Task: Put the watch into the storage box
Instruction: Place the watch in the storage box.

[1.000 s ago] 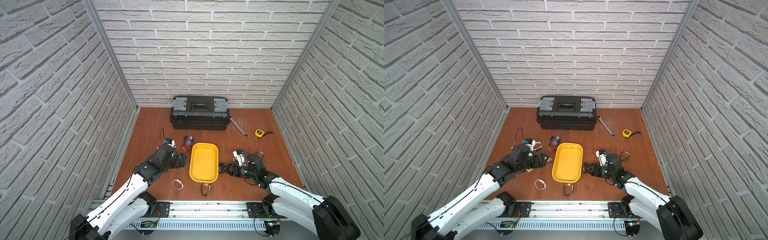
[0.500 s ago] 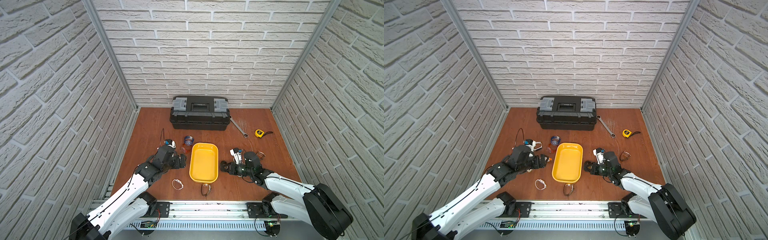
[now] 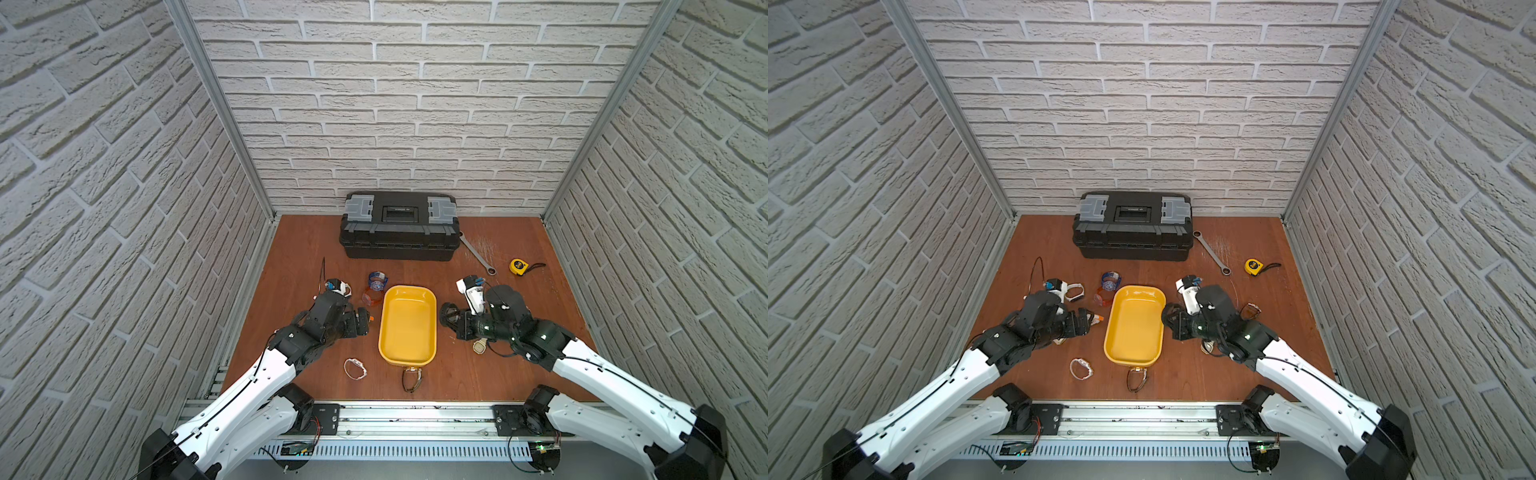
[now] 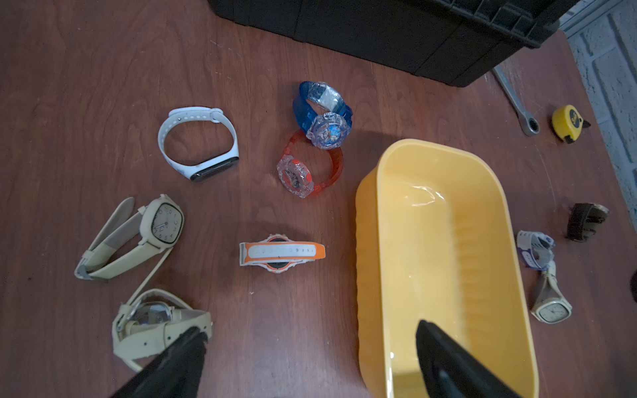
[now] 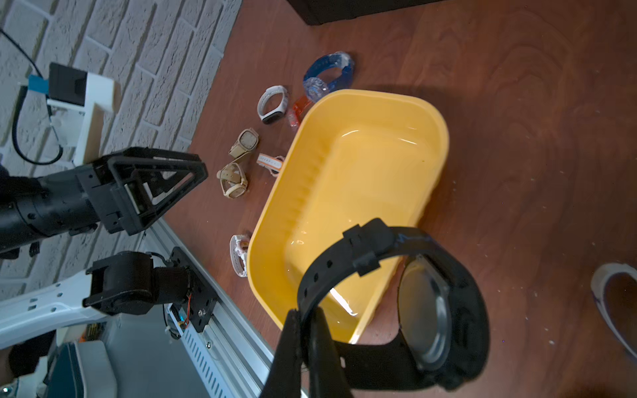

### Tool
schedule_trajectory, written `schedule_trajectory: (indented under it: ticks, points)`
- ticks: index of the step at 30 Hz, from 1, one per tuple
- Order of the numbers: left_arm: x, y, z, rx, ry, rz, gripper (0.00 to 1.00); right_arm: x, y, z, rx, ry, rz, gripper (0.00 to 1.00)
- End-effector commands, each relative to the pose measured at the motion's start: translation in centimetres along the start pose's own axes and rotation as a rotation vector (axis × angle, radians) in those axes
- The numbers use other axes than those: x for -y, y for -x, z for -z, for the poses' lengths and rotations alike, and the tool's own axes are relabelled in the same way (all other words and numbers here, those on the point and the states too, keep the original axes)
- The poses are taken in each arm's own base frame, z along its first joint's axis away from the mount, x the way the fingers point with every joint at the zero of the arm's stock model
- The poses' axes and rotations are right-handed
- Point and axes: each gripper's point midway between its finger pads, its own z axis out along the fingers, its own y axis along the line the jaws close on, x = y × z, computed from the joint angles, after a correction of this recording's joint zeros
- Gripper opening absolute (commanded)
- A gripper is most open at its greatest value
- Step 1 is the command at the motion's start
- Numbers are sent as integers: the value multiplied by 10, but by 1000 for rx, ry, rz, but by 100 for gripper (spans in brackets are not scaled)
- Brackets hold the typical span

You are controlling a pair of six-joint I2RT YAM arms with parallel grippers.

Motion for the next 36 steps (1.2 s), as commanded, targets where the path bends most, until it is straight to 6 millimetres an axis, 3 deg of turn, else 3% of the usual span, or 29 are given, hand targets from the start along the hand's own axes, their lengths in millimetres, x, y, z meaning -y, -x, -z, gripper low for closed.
schedule_trajectory:
  ticks: [1,5,9,18,27,29,30,32,36]
  points:
    - [-5,12,6,39,24,32,98,-2,-16,-30,-140,-169,102,3]
    - [-10,11,12,44,42,42,98,-14,-25,-79,-282,-267,176,3]
    - [-16,8,18,51,50,46,98,2,-37,-108,-355,-360,188,2]
    - [-17,4,21,39,50,47,98,45,-71,-116,-482,-500,197,2]
    - [-12,-10,19,-37,29,65,98,73,-76,-108,-521,-592,209,3]
    - [-9,-17,20,-67,16,69,97,69,-76,-110,-517,-567,212,13]
    - [-6,-21,21,-85,8,63,97,61,-76,-114,-511,-514,206,28]
    - [-4,-32,23,-130,13,64,97,45,-74,-118,-483,-424,191,46]
    - [-3,-67,26,-254,51,67,96,21,-59,-112,-405,-315,182,63]
